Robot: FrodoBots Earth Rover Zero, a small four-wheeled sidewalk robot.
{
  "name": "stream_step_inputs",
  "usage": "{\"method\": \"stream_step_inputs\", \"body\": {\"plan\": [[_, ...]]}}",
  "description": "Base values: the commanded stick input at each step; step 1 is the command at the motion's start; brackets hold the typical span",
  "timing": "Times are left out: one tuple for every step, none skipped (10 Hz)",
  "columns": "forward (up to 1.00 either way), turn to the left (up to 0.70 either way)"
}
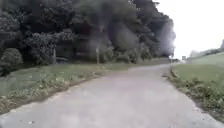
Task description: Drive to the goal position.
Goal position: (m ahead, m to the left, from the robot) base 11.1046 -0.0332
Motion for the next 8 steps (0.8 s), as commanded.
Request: {"method": "stream_step_inputs", "body": {"plan": [[1.00,0.00],[1.00,0.00],[1.00,0.00],[1.00,0.00],[1.00,0.00],[1.00,0.00],[1.00,0.00],[1.00,0.00]]}}
